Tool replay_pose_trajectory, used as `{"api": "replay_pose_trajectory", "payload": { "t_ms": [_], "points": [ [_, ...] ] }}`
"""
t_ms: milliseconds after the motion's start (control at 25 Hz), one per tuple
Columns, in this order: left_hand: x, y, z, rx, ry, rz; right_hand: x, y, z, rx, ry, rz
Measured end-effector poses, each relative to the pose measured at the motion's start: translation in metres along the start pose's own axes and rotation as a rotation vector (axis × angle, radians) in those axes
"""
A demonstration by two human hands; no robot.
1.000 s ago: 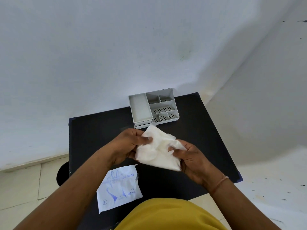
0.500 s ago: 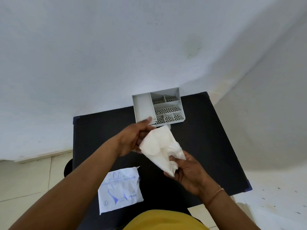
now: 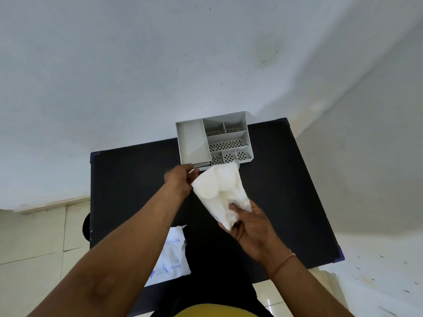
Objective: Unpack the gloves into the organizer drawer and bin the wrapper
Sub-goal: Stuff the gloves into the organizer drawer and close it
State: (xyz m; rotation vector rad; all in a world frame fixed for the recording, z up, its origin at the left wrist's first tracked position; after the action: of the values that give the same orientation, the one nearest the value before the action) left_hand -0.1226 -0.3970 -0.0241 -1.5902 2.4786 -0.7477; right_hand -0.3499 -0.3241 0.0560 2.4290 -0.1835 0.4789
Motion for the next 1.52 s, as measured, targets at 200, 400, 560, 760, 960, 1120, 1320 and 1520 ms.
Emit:
{"api": "replay_pose_trajectory", "payload": {
  "t_ms": [200, 400, 560, 760, 960, 1120, 1320, 1520],
  "points": [
    [0.005, 0.005, 0.008, -0.038, 0.017, 0.031, 0.007, 0.004, 0.019, -0.002, -0.023, 0.042],
    [0.008, 0.020, 0.017, -0.151, 0.129, -0.021, 0.007, 0.005, 0.032, 0.000, -0.062, 0.024],
    [-0.023, 0.040, 0.013, -0.095, 0.056, 0.137, 0.006, 0.003, 0.039, 0.007, -0.091, 0.037],
    [-0.054, 0.063, 0.003, -0.059, 0.060, 0.259, -0.005, -0.008, 0.047, 0.076, -0.183, 0.149],
    [-0.082, 0.049, -0.027, 0.052, -0.069, 0.353, 0.002, -0.018, 0.051, 0.104, -0.179, 0.143],
    [-0.068, 0.042, -0.058, 0.081, 0.210, 0.312, 0.019, -0.027, 0.059, 0.103, -0.170, 0.075],
    [-0.065, 0.014, -0.051, 0.311, 0.209, 0.557, 0.022, -0.020, 0.056, -0.015, -0.164, -0.482],
    [-0.048, 0.004, -0.036, 0.482, 0.209, 0.936, 0.019, 0.007, 0.076, -0.160, -0.232, -1.035]
  ]
}}
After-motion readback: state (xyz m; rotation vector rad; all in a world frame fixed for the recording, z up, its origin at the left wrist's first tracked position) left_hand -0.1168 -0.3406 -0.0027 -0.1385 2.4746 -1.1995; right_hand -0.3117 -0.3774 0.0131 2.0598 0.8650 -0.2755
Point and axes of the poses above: each hand's wrist, its own z-axis towards the middle knuckle, its own x-axis out of the palm, y = z × x, the point moved 7 cm from there along z, towards the middle knuckle, and after that the axes turned 13 degrees about -z, right-handed, at the moved point
